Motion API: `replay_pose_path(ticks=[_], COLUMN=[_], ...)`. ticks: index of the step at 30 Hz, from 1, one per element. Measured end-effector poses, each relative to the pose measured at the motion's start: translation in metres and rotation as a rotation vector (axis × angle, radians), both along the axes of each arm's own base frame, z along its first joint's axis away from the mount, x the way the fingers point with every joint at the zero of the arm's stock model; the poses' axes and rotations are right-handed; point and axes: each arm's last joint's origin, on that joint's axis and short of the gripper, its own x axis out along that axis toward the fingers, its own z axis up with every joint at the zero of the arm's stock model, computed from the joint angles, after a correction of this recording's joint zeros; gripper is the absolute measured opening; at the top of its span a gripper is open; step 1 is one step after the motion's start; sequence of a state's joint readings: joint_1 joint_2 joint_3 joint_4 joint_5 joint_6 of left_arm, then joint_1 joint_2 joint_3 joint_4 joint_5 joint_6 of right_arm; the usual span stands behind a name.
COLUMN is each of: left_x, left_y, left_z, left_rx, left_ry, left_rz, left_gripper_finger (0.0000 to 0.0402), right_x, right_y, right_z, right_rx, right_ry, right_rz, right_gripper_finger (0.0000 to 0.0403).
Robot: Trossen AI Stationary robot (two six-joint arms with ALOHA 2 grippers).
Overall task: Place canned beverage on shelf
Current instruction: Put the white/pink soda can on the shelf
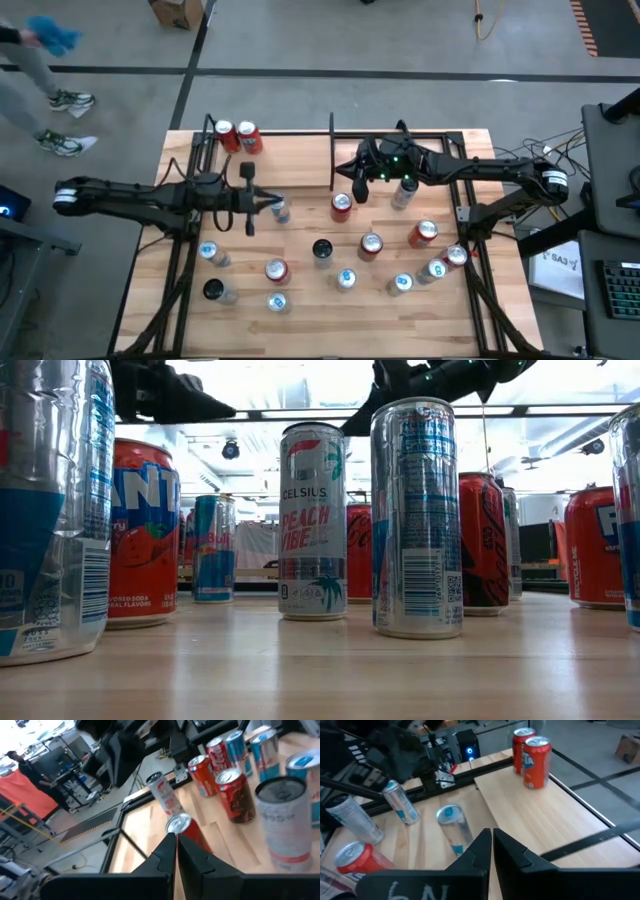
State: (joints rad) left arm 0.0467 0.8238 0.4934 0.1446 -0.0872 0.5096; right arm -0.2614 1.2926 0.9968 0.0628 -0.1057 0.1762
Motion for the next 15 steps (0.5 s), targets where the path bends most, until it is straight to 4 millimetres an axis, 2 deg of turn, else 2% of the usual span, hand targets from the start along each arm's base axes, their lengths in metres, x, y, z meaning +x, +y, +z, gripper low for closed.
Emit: replay_pose_path(ticks=[9,15], left_x=[-0.011,-0.013], left_y=[0.015,0.018], left_z=[0.007,0.007], left_rx=[0.017,0.01], left_ry=[-0.045,-0.037], left_rz=[0.084,0.102], left_gripper_finger=[0.0,0.0], right_x=[0.006,0.009], right_y=[0.017,0.028], right_z=[0.014,0.026], right_rx=[0.022,0.05], right_ry=[-0.04,-0.047], right_rz=[0.044,0.074], right_gripper_finger=[0.0009,0.0009])
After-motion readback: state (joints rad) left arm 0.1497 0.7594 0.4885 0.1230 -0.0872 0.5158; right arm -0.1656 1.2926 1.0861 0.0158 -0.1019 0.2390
